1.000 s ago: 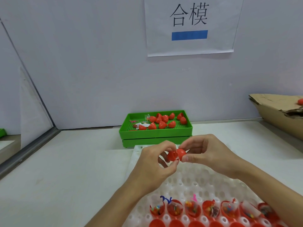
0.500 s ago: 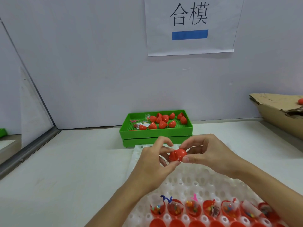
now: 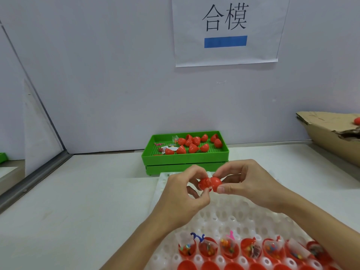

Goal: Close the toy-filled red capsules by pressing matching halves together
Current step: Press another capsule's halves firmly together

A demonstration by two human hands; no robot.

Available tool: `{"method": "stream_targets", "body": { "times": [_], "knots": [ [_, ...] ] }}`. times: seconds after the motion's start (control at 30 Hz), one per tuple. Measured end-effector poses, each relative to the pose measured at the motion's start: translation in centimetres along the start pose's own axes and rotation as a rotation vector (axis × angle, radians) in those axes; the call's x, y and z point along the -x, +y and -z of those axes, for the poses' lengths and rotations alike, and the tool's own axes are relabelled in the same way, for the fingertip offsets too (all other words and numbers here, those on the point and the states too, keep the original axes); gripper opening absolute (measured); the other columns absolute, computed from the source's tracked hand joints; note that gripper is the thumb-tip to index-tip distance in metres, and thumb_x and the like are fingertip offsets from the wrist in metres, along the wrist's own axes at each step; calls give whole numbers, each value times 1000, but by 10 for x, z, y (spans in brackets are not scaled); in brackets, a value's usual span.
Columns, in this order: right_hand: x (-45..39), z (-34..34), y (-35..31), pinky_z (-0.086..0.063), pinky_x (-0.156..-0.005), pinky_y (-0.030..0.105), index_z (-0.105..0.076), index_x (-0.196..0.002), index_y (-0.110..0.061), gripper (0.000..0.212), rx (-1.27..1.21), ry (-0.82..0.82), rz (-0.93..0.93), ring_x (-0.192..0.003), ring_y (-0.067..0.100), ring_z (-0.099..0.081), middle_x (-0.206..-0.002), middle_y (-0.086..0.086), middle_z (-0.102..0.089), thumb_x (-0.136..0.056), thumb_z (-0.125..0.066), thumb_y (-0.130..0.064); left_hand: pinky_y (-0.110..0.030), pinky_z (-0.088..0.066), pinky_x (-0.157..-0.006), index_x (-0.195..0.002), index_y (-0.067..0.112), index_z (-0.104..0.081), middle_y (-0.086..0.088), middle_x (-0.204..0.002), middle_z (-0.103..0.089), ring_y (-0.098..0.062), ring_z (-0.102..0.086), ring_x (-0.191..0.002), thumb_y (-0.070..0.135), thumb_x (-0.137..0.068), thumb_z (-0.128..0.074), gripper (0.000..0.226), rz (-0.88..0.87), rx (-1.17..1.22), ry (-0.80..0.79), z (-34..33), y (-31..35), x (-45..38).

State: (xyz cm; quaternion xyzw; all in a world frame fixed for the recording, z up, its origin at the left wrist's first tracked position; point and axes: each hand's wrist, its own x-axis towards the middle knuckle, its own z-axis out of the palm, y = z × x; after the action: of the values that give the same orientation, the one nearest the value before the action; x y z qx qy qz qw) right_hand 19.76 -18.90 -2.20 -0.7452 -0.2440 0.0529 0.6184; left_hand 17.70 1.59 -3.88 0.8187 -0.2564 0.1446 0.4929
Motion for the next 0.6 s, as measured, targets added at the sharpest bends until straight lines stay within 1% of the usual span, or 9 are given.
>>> {"method": "stream_targets", "body": {
  "times": [0.13,0.27,0.43,0.6],
  "knots": [
    [1,0,0,-58,-78,26,-77,-91,-22,24,5,-3,2,-87,25,-76,-95,7,-78,-69,-87,-21,-22,-57,-64,-89,26,-64,13,-83,-66,-11,-63,-79,12,-81,-69,17,-18,-16,-1,0,-1,0],
    [1,0,0,-58,-77,26,-77,-91,-23,24,13,12,-3,-87,25,-76,-95,6,-78,-69,-87,-22,-22,-58,-66,-93,30,-65,12,-84,-69,-12,-66,-75,15,-82,-72,20,-16,0,14,-1,0,1],
    [0,-1,0,-57,-76,25,-77,-91,-22,23,14,15,-12,-86,24,-76,-94,7,-78,-70,-86,-20,-27,-59,-67,-90,28,-65,10,-83,-69,-13,-66,-74,14,-83,-70,17,-22,-20,3,-1,0,0],
    [0,-1,-2,-55,-69,21,-78,-91,-24,23,8,37,-17,-84,24,-76,-91,5,-78,-70,-86,-23,-28,-59,-66,-89,20,-73,8,-79,-70,-13,-67,-69,13,-84,-72,9,-18,-27,41,-2,-1,1]
  ]
}}
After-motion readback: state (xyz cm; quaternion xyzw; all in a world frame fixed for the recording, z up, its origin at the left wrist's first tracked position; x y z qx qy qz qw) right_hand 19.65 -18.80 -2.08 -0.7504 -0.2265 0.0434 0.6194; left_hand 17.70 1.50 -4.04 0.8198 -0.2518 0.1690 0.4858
